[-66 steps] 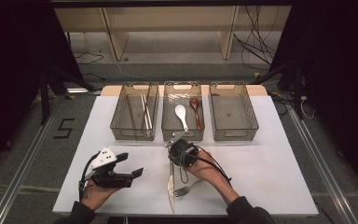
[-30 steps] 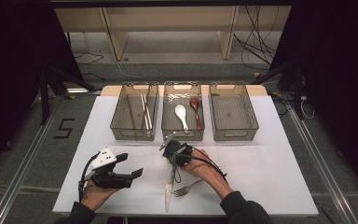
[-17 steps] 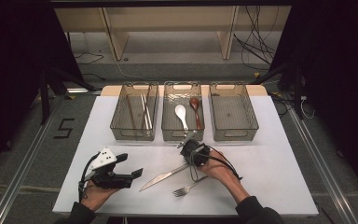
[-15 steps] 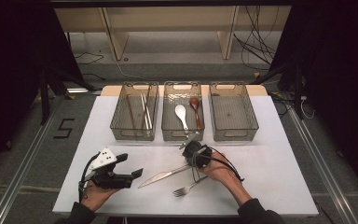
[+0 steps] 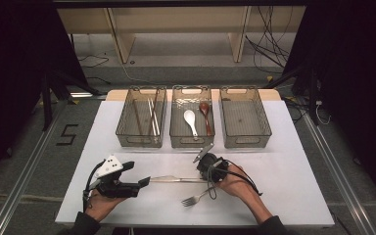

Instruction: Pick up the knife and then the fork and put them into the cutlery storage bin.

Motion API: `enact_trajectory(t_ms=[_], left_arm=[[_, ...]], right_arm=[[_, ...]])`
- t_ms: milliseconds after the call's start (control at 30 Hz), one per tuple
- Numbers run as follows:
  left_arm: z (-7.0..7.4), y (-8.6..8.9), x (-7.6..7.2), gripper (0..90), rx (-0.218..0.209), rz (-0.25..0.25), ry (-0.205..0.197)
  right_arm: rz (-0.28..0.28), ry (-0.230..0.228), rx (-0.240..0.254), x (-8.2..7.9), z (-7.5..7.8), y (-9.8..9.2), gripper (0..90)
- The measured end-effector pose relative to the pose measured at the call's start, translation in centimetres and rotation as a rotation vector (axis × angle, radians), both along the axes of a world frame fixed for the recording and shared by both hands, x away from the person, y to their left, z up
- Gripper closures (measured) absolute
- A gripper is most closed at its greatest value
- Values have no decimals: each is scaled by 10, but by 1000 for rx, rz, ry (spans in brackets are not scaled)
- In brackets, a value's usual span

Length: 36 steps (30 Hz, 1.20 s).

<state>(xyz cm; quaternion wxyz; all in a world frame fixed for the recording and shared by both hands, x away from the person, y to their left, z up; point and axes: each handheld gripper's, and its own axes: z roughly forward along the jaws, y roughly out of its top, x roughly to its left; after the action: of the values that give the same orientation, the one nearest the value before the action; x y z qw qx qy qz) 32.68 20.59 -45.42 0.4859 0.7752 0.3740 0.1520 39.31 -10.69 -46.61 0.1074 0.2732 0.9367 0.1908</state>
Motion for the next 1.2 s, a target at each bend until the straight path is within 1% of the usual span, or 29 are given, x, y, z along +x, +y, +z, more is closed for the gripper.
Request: enact_trajectory(t_ms=[33, 67, 100, 133, 167, 200, 233, 300, 367, 433, 467, 567, 600, 667, 733, 767, 800, 833, 867, 900, 933, 967, 1033, 1067, 1100, 1133, 1167, 1200], left_arm=[[0, 0, 0, 159, 0, 0, -2], [0, 0, 0, 159, -1, 0, -3], [1, 0, 0, 159, -2, 0, -3], [1, 0, 0, 159, 0, 0, -5], [1, 0, 0, 159, -1, 1, -7], [1, 1, 0, 159, -2, 3, -13], [2, 1, -1, 159, -9, 6, -14], [3, 2, -1, 160, -13, 7, -21], [4, 2, -2, 160, -21, 12, -34], [5, 3, -2, 159, -22, 15, -43], [5, 4, -3, 159, -23, 14, -47], [6, 5, -3, 159, -28, 7, -57], [7, 5, -4, 159, -38, 8, -55], [8, 6, -3, 159, -35, 6, -61], [8, 7, -4, 159, -37, 7, -62], [8, 7, -4, 159, -38, 6, -62], [8, 6, -4, 158, -38, 4, -65], [9, 6, -5, 158, -40, 2, -71], [9, 6, -5, 158, -43, 0, -78], [9, 6, -5, 158, -44, -1, -81], [10, 6, -5, 159, -45, -1, -83], [10, 7, -6, 158, -45, 0, -83], [10, 7, -5, 158, -42, 1, -84], [10, 7, -6, 159, -45, 3, -85], [10, 6, -6, 159, -47, 4, -87], [10, 6, -6, 159, -49, 4, -89], [10, 6, -6, 159, -50, 4, -89], [10, 6, -6, 159, -48, 3, -90]], right_arm=[[6, 8, 4, 1, 1, 0, 863], [10, 15, 17, 2, 3, 0, 807], [26, 15, 19, 3, 5, 0, 749], [36, 24, 17, 4, 8, 1, 728], [59, 28, 21, 5, 10, 2, 697], [79, 44, 30, 6, 13, 4, 666], [95, 49, 37, 6, 15, 7, 619], [134, 51, 24, 6, 19, 14, 543], [155, 49, 17, 6, 21, 22, 482], [182, 58, -3, 6, 20, 29, 422], [187, 68, -10, 6, 19, 32, 406], [218, 75, -27, 6, 13, 38, 362], [213, 80, -28, 6, 11, 40, 350], [212, 89, -39, 6, 9, 42, 333], [213, 109, -48, 8, 8, 43, 317], [213, 110, -52, 8, 7, 43, 311], [214, 112, -49, 9, 6, 43, 308], [217, 118, -63, 9, 7, 43, 307], [217, 119, -60, 9, 7, 44, 308], [224, 118, -63, 10, 7, 44, 309], [223, 126, -64, 10, 7, 44, 312], [224, 123, -75, 10, 8, 45, 318], [231, 117, -74, 11, 8, 46, 341], [223, 118, -77, 10, 9, 48, 348], [238, 118, -88, 11, 9, 48, 357], [234, 119, -98, 11, 10, 50, 363], [228, 119, -91, 11, 9, 51, 369], [237, 119, -101, 11, 9, 51, 387]])
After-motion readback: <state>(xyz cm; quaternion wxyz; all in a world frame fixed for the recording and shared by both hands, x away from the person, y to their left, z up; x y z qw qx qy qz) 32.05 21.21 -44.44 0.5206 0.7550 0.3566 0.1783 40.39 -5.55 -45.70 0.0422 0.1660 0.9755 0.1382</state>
